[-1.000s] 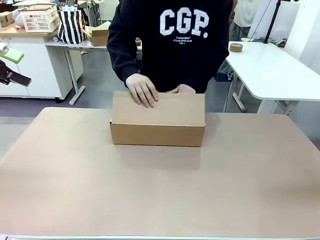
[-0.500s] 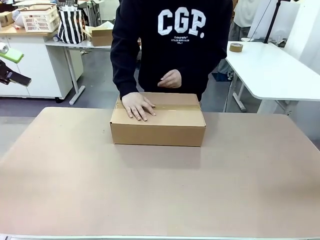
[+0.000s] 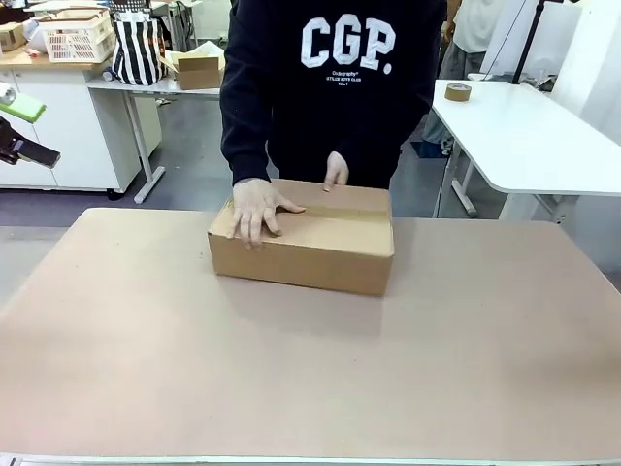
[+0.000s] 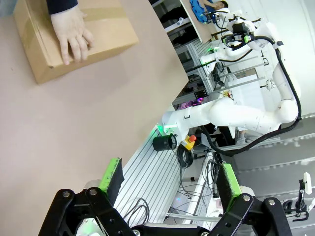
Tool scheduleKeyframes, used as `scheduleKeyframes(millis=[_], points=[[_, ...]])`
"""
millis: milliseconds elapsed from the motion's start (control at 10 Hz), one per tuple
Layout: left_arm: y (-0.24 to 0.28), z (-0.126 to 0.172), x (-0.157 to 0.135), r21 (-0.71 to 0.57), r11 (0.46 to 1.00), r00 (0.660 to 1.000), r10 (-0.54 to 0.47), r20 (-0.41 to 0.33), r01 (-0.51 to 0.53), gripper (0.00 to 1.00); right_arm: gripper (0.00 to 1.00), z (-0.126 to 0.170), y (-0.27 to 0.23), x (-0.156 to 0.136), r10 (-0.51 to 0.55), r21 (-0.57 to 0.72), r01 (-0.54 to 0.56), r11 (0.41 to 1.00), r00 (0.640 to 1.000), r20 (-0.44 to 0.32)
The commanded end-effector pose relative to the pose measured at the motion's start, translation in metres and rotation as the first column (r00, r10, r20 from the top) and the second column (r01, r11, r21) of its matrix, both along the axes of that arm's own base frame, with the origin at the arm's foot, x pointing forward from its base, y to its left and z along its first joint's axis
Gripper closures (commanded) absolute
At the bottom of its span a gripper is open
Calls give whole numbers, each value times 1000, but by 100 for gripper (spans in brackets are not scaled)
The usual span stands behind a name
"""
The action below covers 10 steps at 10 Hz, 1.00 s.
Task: Pack the gift set into the box.
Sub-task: Press and hold the closed box until the human finishes sealing it.
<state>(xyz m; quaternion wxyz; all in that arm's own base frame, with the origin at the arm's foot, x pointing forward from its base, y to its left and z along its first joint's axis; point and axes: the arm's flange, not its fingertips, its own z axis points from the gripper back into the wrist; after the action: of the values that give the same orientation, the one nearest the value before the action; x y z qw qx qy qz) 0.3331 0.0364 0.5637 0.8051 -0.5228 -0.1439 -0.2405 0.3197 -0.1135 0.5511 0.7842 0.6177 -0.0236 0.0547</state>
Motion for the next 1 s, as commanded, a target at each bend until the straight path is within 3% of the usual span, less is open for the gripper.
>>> scheduleKeyframes(millis=[0,900], points=[[3,2,-1,11,1000,1000,6,-8,-6,0,0,2,-2,-2,13,-6,-13,1000,1000,7],[3,2,-1,11,1000,1000,6,-8,-6,0,0,2,-2,-2,13,-6,-13,1000,1000,7]])
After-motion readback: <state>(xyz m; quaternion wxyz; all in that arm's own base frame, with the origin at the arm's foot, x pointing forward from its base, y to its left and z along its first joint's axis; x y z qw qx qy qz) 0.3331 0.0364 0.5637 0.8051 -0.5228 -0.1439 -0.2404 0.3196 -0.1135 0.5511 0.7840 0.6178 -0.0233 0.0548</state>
